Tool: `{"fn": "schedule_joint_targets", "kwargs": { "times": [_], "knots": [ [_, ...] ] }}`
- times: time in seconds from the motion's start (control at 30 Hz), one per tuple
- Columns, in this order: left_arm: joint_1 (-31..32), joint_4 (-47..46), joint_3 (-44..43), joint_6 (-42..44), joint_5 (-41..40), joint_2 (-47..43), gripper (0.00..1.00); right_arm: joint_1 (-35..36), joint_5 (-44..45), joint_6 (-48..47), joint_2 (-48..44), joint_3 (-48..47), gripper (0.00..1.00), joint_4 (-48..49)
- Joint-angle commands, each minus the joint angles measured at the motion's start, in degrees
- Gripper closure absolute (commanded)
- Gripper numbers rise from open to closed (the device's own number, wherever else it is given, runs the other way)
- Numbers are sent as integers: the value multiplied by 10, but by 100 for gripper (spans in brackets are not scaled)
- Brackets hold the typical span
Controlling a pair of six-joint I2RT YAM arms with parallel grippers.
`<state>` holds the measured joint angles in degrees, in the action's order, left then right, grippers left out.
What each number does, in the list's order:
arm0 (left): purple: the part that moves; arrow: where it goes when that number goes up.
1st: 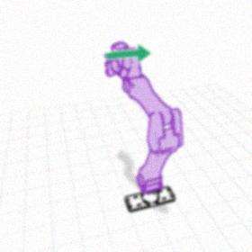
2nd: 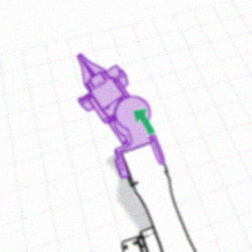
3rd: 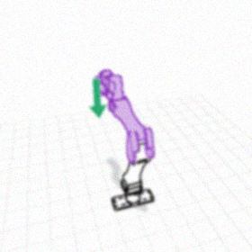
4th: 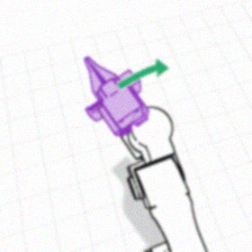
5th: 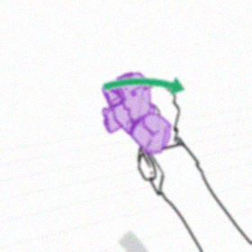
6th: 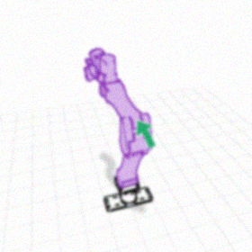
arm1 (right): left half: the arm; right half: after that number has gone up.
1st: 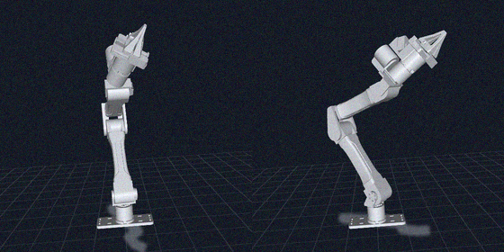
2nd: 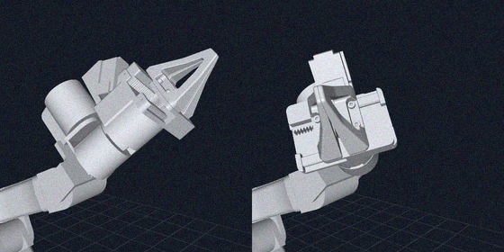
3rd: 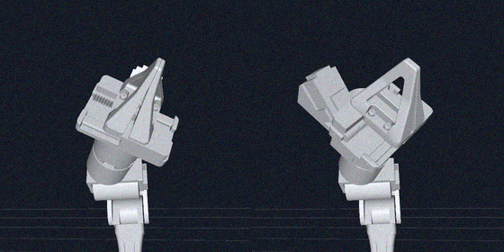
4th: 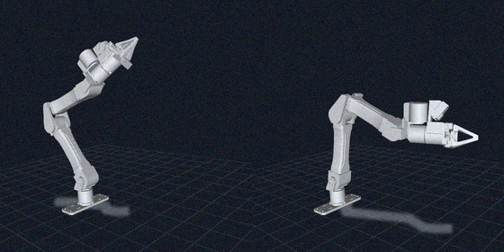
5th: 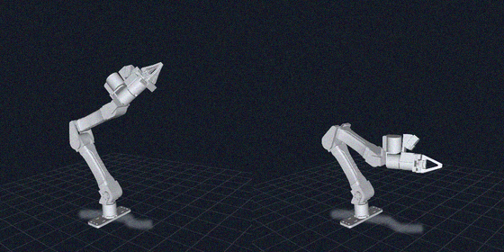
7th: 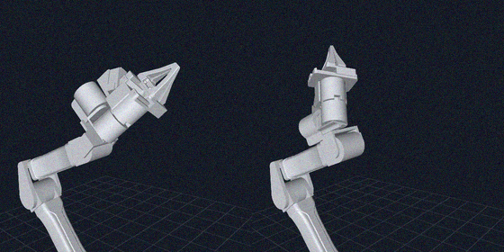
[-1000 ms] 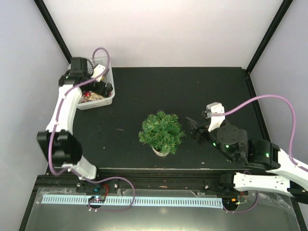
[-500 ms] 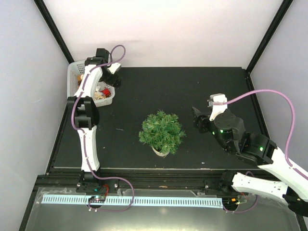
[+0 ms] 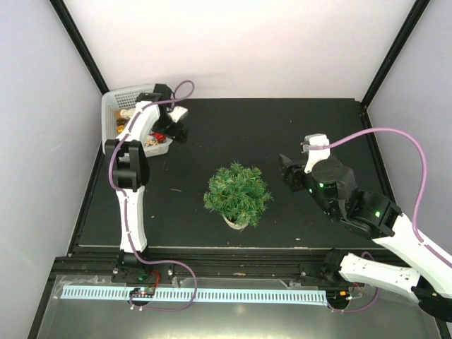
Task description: Decorate the small christmas tree
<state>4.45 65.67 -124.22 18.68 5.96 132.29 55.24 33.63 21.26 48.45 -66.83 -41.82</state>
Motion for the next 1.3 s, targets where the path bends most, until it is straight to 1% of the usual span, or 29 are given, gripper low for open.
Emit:
{"fn": "schedule_joint_targets", "kwargs": {
  "times": [0.0, 0.13, 0.37, 0.63, 0.73, 0.83, 0.9, 0.97, 1.03, 1.13, 1.27],
  "knots": [
    [33, 5, 82, -10, 62, -33, 7, -6, -10, -8, 0, 0, 25, 17],
    [64, 11, 101, -8, 74, -39, 7, -7, -10, -9, -2, 4, 25, 17],
    [120, 7, 96, -5, 154, -72, 7, -13, -14, -3, -7, 25, 25, 24],
    [222, 50, 14, 15, 226, -65, 5, -18, -11, -3, -14, 29, 25, 23],
    [257, 49, -11, 16, 227, -61, 4, -19, -9, -2, -17, 28, 25, 20],
    [276, 45, -31, 13, 203, -61, 4, -20, -8, 1, -22, 27, 25, 16],
    [277, 32, -36, 3, 168, -65, 4, -20, -7, 1, -25, 25, 25, 14],
    [276, 21, -36, -6, 103, -72, 3, -20, -5, 1, -26, 24, 25, 11],
    [267, 1, -26, -15, 60, -87, 2, -21, -4, 0, -26, 26, 25, 12],
    [227, -15, -29, -40, 24, -104, 1, -21, -5, -1, -22, 28, 25, 16],
    [154, -21, -22, -53, 9, -132, 1, -22, -6, -2, -15, 31, 25, 24]
  ]
}}
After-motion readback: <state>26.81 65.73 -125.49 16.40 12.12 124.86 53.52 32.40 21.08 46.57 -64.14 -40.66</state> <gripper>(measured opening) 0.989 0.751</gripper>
